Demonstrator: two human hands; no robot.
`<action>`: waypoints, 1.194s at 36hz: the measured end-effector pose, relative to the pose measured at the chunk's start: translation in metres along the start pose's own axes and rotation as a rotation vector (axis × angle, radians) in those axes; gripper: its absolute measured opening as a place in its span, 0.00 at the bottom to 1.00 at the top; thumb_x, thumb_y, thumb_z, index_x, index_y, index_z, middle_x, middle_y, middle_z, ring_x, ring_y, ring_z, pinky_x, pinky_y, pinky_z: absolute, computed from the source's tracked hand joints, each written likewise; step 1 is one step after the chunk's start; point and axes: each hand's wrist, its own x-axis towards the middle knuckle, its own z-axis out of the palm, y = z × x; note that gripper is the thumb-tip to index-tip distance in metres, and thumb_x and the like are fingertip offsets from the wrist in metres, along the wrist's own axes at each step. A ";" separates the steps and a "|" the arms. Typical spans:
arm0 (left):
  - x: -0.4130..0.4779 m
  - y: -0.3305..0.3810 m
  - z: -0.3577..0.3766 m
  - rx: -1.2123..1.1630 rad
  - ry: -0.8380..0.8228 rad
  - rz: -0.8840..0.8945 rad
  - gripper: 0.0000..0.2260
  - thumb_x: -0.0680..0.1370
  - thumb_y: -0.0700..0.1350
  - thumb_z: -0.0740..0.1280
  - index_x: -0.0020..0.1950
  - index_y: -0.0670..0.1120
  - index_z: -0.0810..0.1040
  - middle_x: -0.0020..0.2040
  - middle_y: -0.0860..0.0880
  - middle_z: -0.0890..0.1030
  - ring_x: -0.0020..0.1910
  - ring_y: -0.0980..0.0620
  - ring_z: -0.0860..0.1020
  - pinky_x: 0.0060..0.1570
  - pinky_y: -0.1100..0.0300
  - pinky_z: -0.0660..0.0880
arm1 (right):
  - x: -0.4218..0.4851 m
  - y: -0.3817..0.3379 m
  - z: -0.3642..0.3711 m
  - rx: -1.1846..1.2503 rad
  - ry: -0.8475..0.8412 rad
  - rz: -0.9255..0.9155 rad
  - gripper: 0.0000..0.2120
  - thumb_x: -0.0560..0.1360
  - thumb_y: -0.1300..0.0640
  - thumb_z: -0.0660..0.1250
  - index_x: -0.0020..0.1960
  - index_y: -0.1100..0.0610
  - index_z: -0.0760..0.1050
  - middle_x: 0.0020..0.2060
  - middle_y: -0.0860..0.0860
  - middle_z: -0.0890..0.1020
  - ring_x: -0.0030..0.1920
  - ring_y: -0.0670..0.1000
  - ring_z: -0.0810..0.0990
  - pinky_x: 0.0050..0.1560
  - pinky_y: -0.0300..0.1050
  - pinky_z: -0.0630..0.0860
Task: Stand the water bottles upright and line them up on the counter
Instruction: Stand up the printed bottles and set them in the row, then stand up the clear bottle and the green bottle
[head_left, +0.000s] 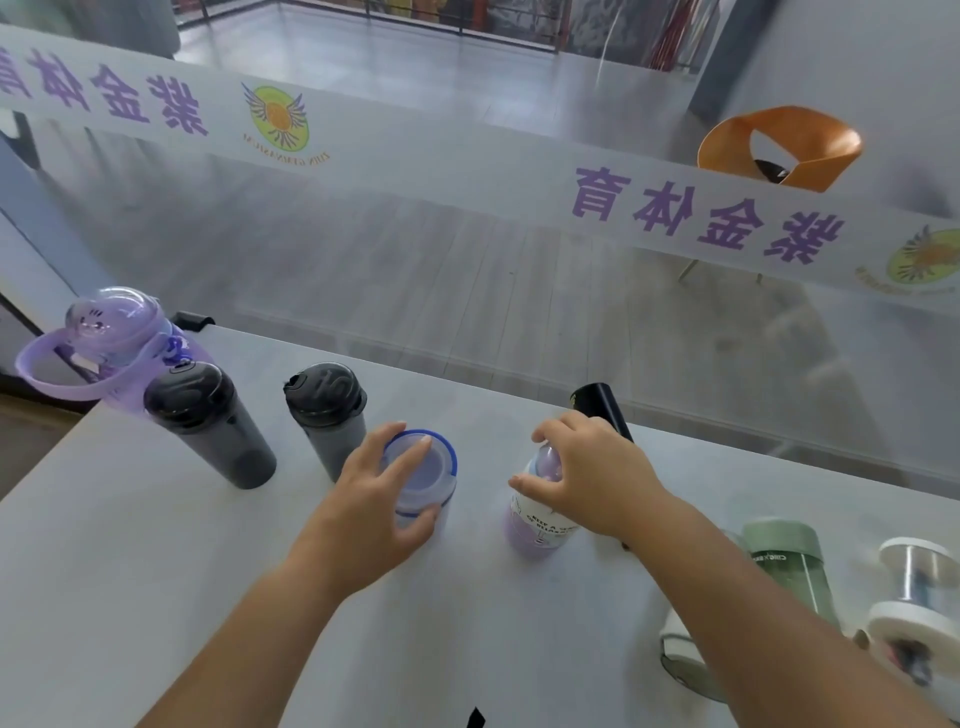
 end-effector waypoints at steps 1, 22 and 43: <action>0.000 0.001 -0.001 0.012 -0.011 -0.012 0.26 0.69 0.52 0.69 0.65 0.54 0.68 0.69 0.45 0.67 0.66 0.43 0.70 0.60 0.61 0.63 | 0.000 0.000 -0.002 0.002 -0.007 -0.003 0.27 0.70 0.35 0.64 0.63 0.49 0.72 0.58 0.46 0.76 0.57 0.49 0.73 0.50 0.42 0.72; -0.028 0.019 -0.044 0.198 -0.003 0.102 0.11 0.72 0.52 0.70 0.51 0.50 0.79 0.48 0.55 0.80 0.45 0.50 0.79 0.40 0.55 0.76 | -0.079 0.001 -0.056 0.066 0.097 0.182 0.15 0.74 0.44 0.66 0.58 0.50 0.74 0.49 0.47 0.79 0.49 0.51 0.76 0.45 0.46 0.73; -0.026 0.096 0.070 0.241 -0.571 0.103 0.17 0.74 0.60 0.63 0.60 0.56 0.73 0.55 0.58 0.77 0.51 0.56 0.76 0.49 0.62 0.73 | -0.209 0.119 0.012 0.182 -0.181 0.558 0.21 0.73 0.41 0.65 0.62 0.49 0.72 0.54 0.46 0.79 0.50 0.47 0.76 0.50 0.44 0.75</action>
